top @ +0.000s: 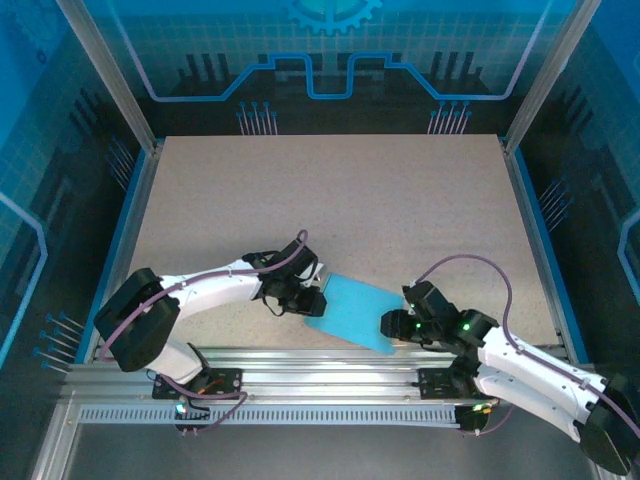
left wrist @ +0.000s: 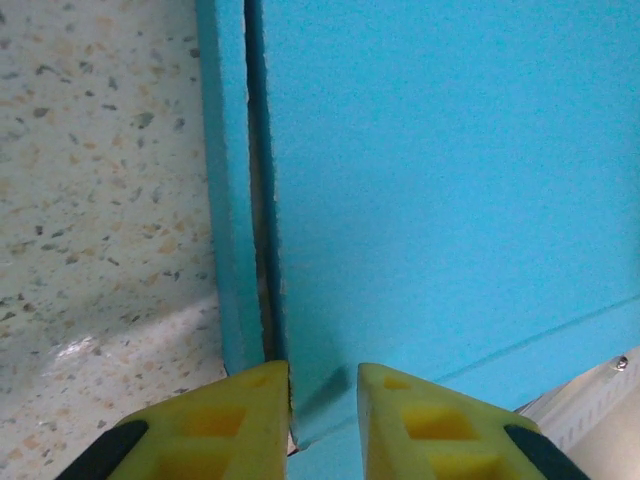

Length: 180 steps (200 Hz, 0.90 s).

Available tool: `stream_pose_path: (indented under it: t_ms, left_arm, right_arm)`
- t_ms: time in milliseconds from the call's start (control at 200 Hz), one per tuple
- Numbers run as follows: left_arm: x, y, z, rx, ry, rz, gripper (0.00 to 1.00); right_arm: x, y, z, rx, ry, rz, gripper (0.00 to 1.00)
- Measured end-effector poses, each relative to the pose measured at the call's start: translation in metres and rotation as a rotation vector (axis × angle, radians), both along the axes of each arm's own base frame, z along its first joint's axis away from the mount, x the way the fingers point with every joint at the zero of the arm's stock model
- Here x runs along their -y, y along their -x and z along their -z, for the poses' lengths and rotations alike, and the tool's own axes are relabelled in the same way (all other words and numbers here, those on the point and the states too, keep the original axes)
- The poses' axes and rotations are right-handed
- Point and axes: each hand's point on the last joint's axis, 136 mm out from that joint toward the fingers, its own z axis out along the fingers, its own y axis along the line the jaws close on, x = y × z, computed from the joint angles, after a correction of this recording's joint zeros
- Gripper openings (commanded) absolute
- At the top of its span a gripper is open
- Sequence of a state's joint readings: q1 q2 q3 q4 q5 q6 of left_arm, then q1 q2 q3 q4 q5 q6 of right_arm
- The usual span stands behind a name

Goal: Fold the paper box

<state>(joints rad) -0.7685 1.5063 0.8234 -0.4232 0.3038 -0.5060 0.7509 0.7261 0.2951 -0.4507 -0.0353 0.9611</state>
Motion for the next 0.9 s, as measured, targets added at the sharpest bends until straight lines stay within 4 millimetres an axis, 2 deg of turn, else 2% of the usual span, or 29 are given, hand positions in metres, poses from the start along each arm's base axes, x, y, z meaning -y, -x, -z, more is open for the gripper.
stream_pose_path:
  t_ms: [360, 495, 660, 776, 901]
  left_arm:
    - [-0.018, -0.010, 0.007, 0.012, -0.073, -0.067, 0.24]
    - [-0.025, -0.017, 0.008, 0.029, -0.101, -0.093, 0.24]
    - [-0.034, -0.024, 0.009, 0.054, -0.146, -0.119, 0.24]
    - [-0.040, -0.031, 0.009, 0.073, -0.167, -0.140, 0.24]
    - [-0.041, -0.034, 0.005, 0.089, -0.158, -0.150, 0.26]
  right_arm:
    - [-0.012, -0.032, 0.000, 0.063, -0.012, 0.005, 0.42]
    - [-0.019, -0.046, 0.000, 0.070, 0.027, -0.021, 0.35]
    - [-0.027, -0.065, 0.000, 0.087, 0.081, -0.048, 0.31]
    - [-0.031, -0.076, 0.000, 0.104, 0.115, -0.065, 0.31]
    - [-0.034, -0.082, -0.002, 0.121, 0.135, -0.087, 0.36]
